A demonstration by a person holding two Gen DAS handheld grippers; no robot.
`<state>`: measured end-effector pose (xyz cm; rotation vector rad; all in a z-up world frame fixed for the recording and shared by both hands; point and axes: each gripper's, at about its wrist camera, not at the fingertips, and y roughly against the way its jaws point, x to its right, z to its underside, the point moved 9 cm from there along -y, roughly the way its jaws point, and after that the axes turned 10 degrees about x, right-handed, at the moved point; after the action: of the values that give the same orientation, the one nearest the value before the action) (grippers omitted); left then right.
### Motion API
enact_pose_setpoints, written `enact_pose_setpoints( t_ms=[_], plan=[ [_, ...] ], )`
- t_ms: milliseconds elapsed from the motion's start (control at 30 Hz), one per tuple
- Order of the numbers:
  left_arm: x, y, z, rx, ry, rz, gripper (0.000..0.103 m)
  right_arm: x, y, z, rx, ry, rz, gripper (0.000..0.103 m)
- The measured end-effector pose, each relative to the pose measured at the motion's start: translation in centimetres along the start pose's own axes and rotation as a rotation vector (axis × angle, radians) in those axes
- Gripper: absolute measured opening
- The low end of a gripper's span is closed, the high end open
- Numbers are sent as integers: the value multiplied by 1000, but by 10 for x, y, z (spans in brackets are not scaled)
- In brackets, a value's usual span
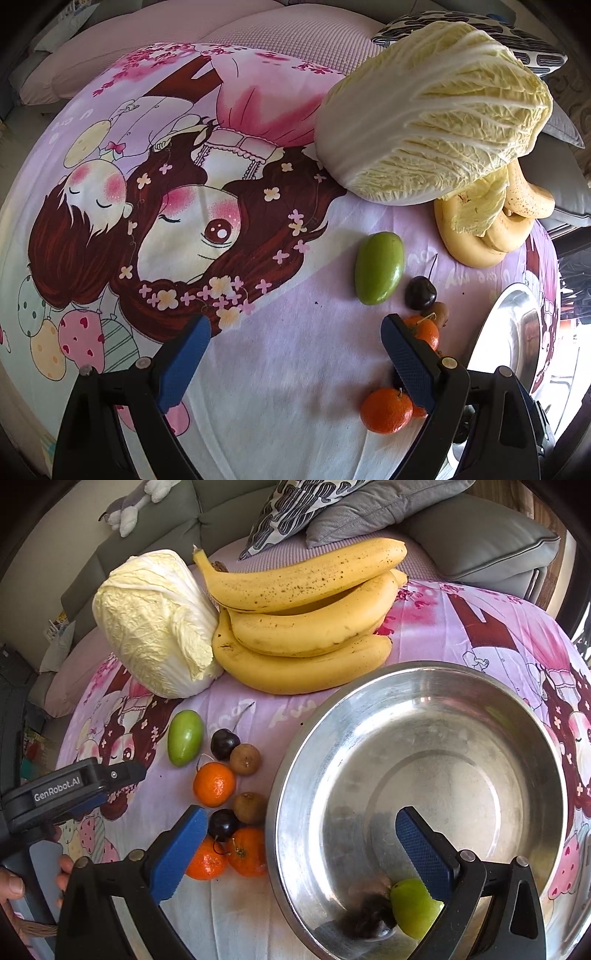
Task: Organize fruits
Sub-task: 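Withdraw both open tools from the bowl back toward the fruit cluster, then grasp the green apple with the left tool while the right tool grasps a dark cherry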
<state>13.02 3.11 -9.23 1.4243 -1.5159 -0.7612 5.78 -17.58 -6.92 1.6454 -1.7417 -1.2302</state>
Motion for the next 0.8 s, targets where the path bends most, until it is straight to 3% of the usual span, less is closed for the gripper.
enact_pose_setpoints(
  t_ms=[100, 200, 400, 600, 800],
  plan=[
    [4, -10, -11, -2, 5, 33, 95, -3, -5, 3, -19, -16, -24, 103],
    [8, -15, -23, 12, 0, 60, 100, -3, -9, 4, -34, -28, -10, 103],
    [8, -27, -46, 6, -13, 106, 101, -10, -17, -15, -36, -17, 32, 103],
    [-7, -41, -65, -38, 26, 103, 100, -31, -32, -39, -141, 31, 40, 103],
    [-20, -51, -85, -56, 60, 105, 100, -38, -47, -57, -234, -9, 42, 103]
  ],
)
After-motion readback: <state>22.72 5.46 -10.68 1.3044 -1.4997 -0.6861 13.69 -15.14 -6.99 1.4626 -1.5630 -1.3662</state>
